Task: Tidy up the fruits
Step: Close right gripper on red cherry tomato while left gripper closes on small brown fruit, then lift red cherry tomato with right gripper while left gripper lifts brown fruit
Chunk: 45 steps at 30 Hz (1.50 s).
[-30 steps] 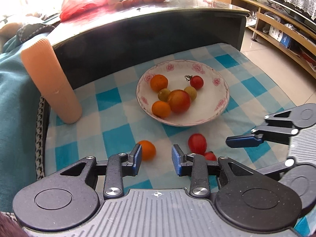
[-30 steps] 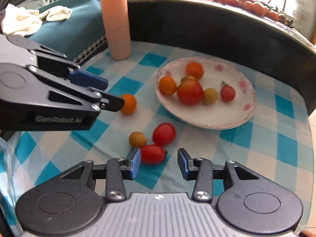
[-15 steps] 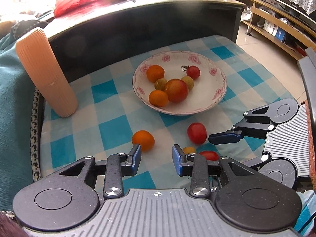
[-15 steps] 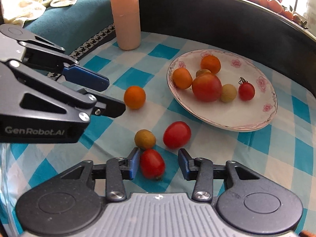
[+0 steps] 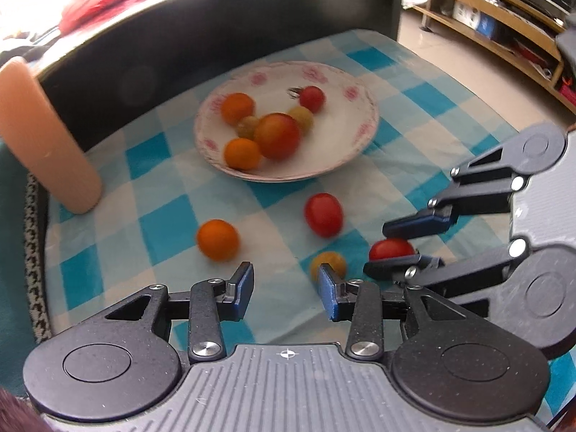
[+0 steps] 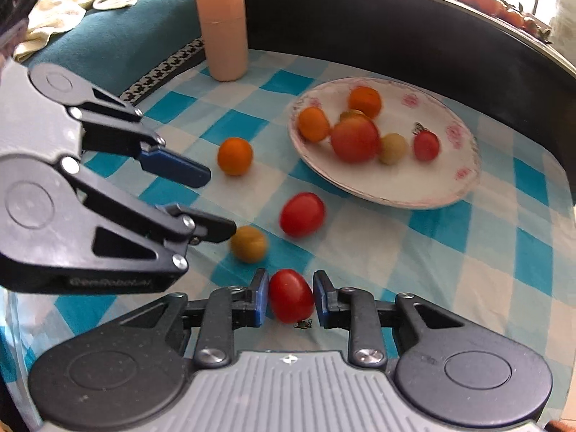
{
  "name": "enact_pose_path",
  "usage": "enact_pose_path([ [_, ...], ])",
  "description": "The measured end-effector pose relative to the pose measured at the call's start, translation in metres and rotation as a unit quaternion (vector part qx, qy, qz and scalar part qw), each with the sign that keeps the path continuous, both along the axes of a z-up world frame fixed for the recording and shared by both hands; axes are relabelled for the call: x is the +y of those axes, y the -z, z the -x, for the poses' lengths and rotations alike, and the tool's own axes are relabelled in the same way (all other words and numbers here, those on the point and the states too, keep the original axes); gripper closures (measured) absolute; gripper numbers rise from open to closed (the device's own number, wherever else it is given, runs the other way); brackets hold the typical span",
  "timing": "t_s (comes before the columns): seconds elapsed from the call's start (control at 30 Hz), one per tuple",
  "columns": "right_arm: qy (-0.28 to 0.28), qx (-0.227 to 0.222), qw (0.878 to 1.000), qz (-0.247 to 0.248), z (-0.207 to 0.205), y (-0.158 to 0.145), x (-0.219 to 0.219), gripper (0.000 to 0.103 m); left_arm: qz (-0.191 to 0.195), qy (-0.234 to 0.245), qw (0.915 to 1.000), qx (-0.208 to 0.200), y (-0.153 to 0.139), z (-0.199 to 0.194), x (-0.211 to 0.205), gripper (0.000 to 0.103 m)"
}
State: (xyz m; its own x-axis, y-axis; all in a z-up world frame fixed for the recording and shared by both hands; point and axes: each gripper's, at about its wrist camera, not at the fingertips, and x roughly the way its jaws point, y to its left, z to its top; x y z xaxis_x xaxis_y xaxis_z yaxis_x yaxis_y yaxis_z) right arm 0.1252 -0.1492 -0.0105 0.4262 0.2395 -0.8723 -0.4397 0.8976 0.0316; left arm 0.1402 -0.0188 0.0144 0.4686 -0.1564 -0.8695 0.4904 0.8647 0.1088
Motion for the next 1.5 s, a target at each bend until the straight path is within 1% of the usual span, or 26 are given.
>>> enact_pose_path([
  [0.23,0.016,0.006,1.000,0.012,0.001,0.002,-0.015,0.060,-0.006,0.020,0.9997,0.013,0.009,0.000,-0.016,0.056],
  [0.37,0.022,0.007,1.000,0.011,0.000,0.001,-0.020,0.060,-0.006,0.018,0.9996,0.021,0.015,-0.002,-0.019,0.058],
  [0.47,0.028,0.007,0.999,0.015,-0.002,0.001,-0.022,0.060,-0.005,0.019,0.9995,0.026,0.018,-0.002,-0.021,0.062],
  [0.63,0.030,0.008,0.999,0.014,-0.003,0.001,-0.022,0.060,-0.008,0.022,0.9992,0.033,0.025,-0.001,-0.024,0.064],
  [0.7,0.030,0.007,0.999,0.013,-0.003,0.000,-0.021,0.060,-0.005,0.019,0.9994,0.029,0.024,-0.001,-0.024,0.069],
  [1.1,0.024,0.002,0.999,0.030,-0.003,-0.001,-0.019,0.060,-0.014,0.017,0.9996,0.018,0.021,0.005,-0.029,0.069],
  [1.33,0.012,0.000,0.999,0.044,0.002,0.001,-0.018,0.060,-0.028,-0.002,0.9994,0.019,0.021,0.018,-0.027,0.069],
  [1.5,0.001,-0.007,0.998,0.055,0.006,0.001,-0.015,0.060,-0.029,-0.011,0.9993,0.023,0.023,0.024,-0.023,0.069],
])
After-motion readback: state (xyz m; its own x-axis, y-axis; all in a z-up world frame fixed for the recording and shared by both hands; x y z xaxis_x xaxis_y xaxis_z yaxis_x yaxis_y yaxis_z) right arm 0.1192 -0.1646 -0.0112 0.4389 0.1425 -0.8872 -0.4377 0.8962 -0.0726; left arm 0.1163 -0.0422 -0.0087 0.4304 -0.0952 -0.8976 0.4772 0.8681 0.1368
